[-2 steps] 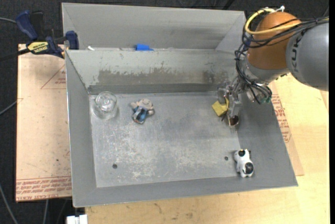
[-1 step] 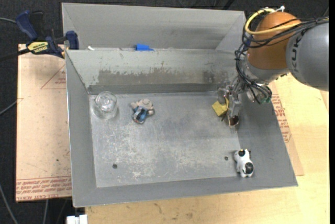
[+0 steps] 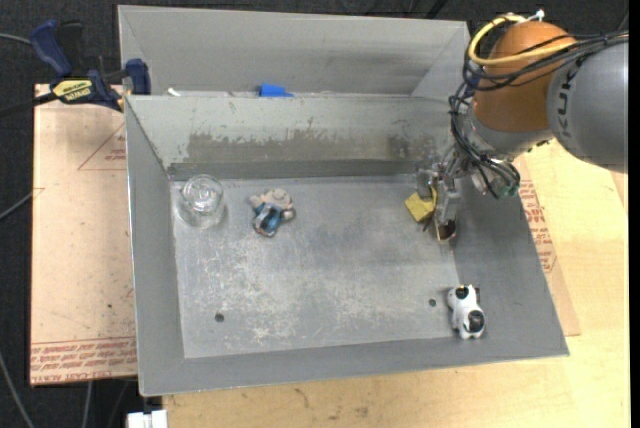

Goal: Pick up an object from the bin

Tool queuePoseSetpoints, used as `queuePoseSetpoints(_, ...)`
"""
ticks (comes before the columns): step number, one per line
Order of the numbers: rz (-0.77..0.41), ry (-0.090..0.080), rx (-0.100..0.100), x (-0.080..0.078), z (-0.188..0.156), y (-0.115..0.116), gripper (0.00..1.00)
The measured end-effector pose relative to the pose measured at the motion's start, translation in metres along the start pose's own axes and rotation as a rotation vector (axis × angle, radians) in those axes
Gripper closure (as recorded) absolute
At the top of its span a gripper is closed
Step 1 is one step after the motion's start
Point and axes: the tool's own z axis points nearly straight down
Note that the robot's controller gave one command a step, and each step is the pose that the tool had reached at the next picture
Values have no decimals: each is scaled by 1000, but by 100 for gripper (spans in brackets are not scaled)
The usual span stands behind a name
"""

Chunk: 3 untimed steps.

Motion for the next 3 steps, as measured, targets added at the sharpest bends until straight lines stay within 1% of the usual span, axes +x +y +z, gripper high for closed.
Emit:
queuePoseSetpoints(1, -1, 9, -3, 1, -9, 1, 100)
queuePoseSetpoints(2, -2, 18, -6, 3, -27, 2, 100)
queuePoseSetpoints(3, -1, 17, -6, 2, -50, 1, 100)
